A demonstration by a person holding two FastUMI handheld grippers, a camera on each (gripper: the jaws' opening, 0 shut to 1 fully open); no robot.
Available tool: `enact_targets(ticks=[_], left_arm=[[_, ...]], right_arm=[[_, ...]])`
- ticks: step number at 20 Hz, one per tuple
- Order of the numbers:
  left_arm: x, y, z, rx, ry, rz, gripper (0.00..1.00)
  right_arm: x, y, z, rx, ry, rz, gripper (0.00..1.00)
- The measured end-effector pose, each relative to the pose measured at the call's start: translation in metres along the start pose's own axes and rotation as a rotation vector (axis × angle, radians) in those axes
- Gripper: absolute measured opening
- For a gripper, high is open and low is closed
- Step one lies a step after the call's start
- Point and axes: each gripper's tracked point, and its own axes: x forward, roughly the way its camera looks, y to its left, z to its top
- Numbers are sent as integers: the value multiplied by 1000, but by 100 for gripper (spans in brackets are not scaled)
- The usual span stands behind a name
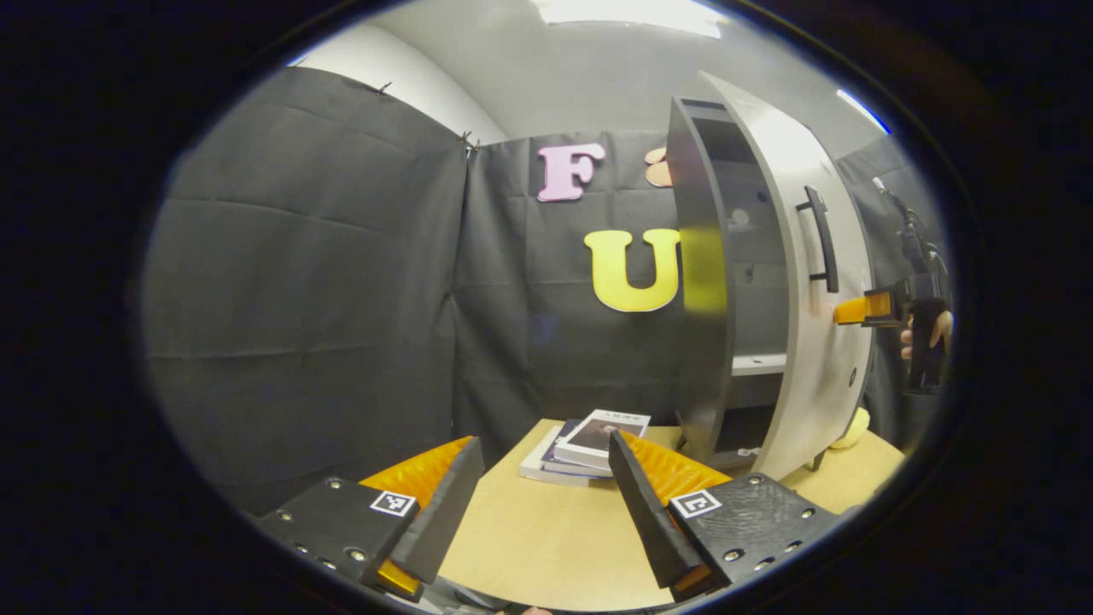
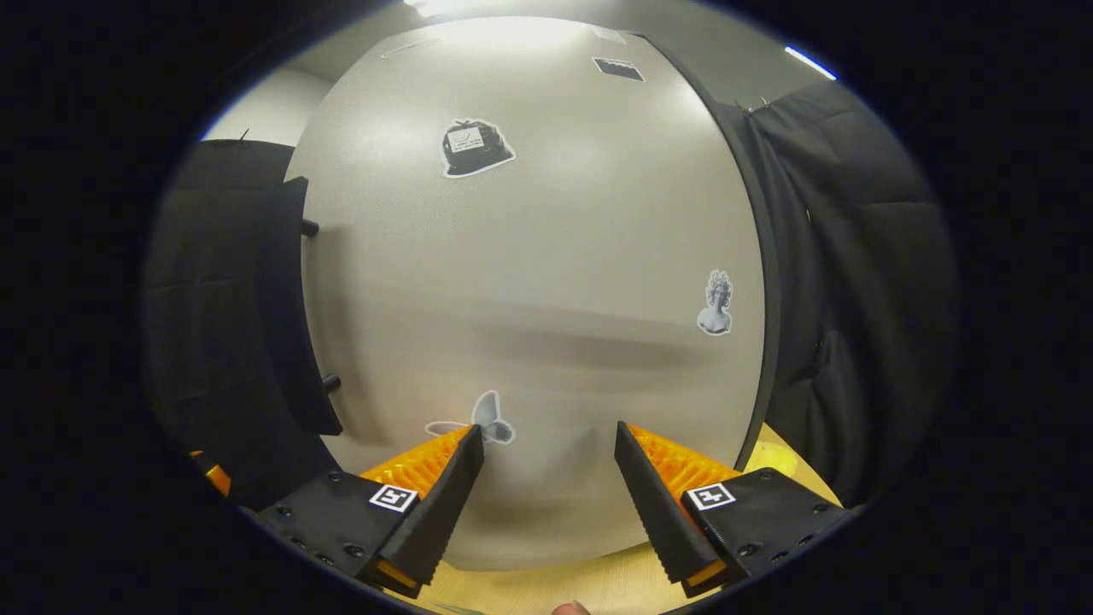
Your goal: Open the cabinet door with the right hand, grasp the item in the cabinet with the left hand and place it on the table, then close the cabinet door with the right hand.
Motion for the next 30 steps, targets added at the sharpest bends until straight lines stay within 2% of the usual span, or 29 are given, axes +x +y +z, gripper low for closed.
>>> enact_targets(ticks=[1,2,3,4,9,10,13,16,18,21,29,30], left_arm=[[0,1,-2,-4,5,3,90],[0,2,-4,-6,9,4,90],[2,3,-6,-7,10,5,90],[2,3,-6,-7,9,4,93],[3,-1,-4,1,10,-3,90],[4,-4,-5,4,11,-7,90],[8,-16,4,11,14,-27,90],[15,-41,19,16,7,-65,90],[21,-64,31,22,-3,-101,92],[29,-105,49,26,-18,-156,90],[22,-208,78,37,-54,-274,92],[21,-218,79,38,-54,-283,90]], right_arm=[[-2,2,2,-5,-4,-10,97],[-3,4,2,-13,-6,-21,92],[-3,6,0,-18,-12,-31,98],[-4,7,-1,-27,-12,-41,98],[-11,9,-1,-44,-27,-72,98],[-11,9,-2,-47,-29,-72,100],[-13,8,-1,-52,-26,-62,98],[-35,-2,5,-65,-43,-49,98],[-63,-16,8,-67,-51,-47,98],[-107,-42,11,-67,-71,-46,98],[-191,-158,24,-79,-136,-179,98],[-199,-170,23,-75,-137,-192,98]])
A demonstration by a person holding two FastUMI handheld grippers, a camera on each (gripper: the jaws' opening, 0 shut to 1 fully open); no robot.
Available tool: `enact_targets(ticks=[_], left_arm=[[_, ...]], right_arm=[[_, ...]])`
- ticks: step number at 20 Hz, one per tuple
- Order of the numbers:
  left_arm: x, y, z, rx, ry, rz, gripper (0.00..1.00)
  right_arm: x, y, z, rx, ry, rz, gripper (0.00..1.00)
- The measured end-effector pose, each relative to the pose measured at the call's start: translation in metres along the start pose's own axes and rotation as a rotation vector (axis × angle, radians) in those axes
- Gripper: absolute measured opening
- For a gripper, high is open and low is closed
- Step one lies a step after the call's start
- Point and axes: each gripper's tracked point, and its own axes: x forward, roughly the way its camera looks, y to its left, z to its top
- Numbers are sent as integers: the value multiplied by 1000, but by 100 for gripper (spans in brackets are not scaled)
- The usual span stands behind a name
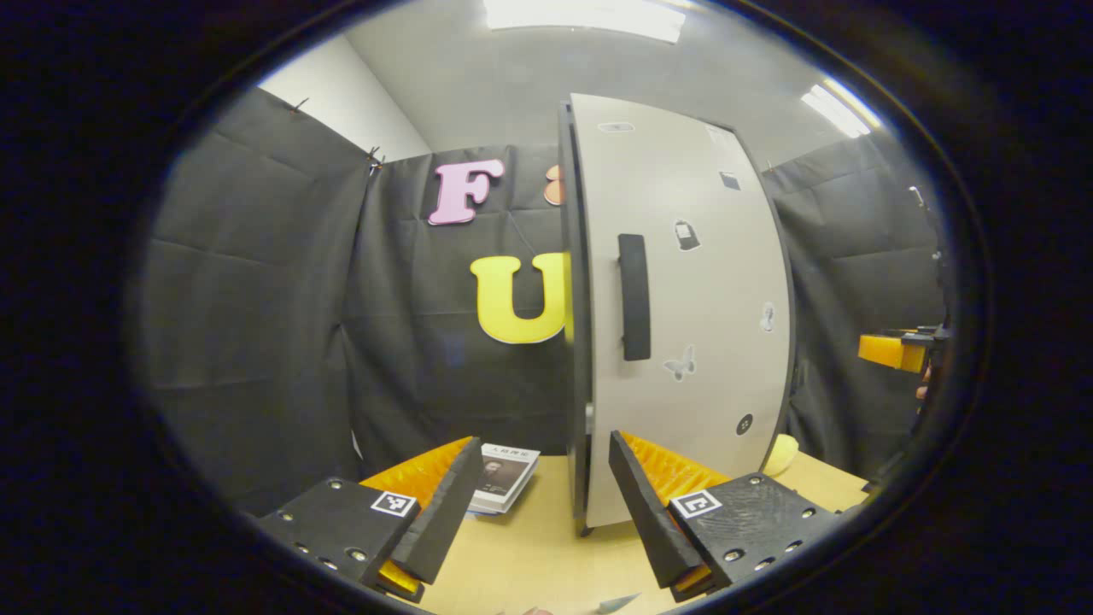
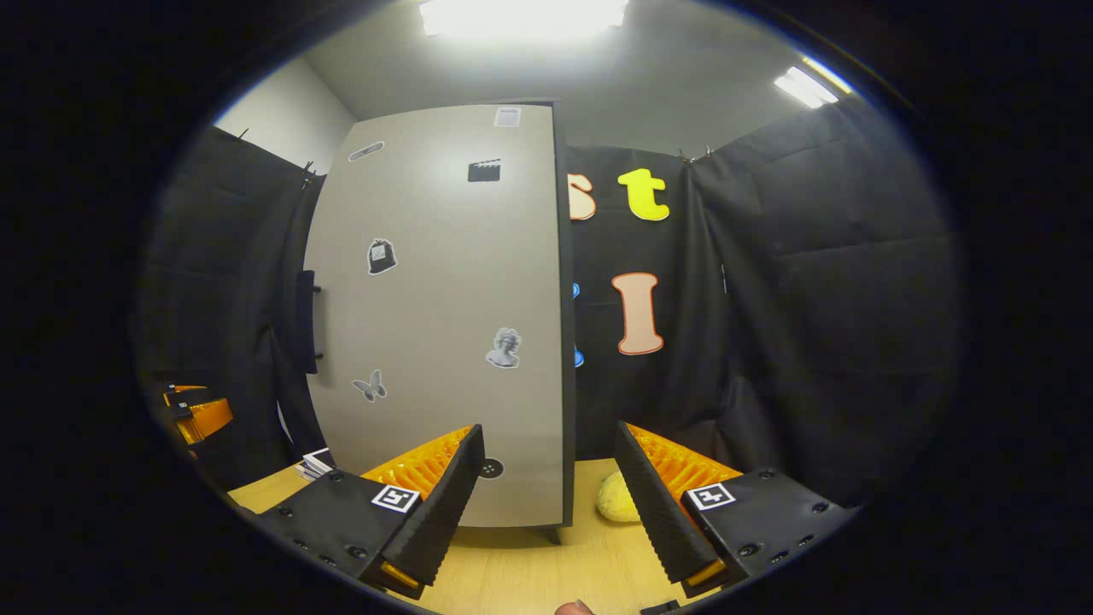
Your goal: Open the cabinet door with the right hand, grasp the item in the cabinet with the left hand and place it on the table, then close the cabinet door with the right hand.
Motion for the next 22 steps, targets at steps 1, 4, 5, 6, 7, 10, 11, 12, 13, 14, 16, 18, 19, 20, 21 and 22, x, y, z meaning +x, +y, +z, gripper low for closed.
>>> enact_targets(ticks=[1,4,5,6,7,10,11,12,13,14,16,18,19,20,21,22], left_arm=[[-1,-8,3,1,-2,-6,90],[-3,-25,7,10,-13,-10,90],[-4,-30,8,13,-13,-10,90],[-5,-33,7,13,-13,-8,92],[-7,-35,6,14,-9,-6,90],[-10,-35,2,24,7,10,90],[-12,-33,5,28,2,19,90],[-13,-31,5,29,0,27,93],[-15,-30,5,28,2,31,90],[-17,-29,4,27,2,36,90],[-18,-25,6,27,0,46,90],[-18,-20,7,29,-4,55,92],[-19,-18,5,29,-1,58,92],[-20,-17,4,28,2,60,92],[-19,-16,4,26,3,61,92],[-19,-15,3,24,3,62,90]], right_arm=[[-6,-11,-1,6,-3,-8,98],[-17,-36,-7,19,5,-21,98],[-19,-41,-10,17,8,-27,98],[-20,-45,-10,16,6,-30,98],[-22,-50,-11,15,2,-30,98],[-23,-52,-10,27,-11,-20,98],[-22,-51,-11,32,-12,-12,98],[-22,-50,-11,33,-11,-9,98],[-21,-50,-12,31,-11,-7,98],[-20,-50,-11,30,-13,-5,98],[-21,-49,-12,25,-9,3,98],[-21,-47,-10,25,-16,7,98],[-21,-46,-9,23,-18,11,98],[-22,-46,-7,20,-21,13,98],[-23,-45,-6,16,-25,16,98],[-23,-44,-4,13,-28,19,98]])
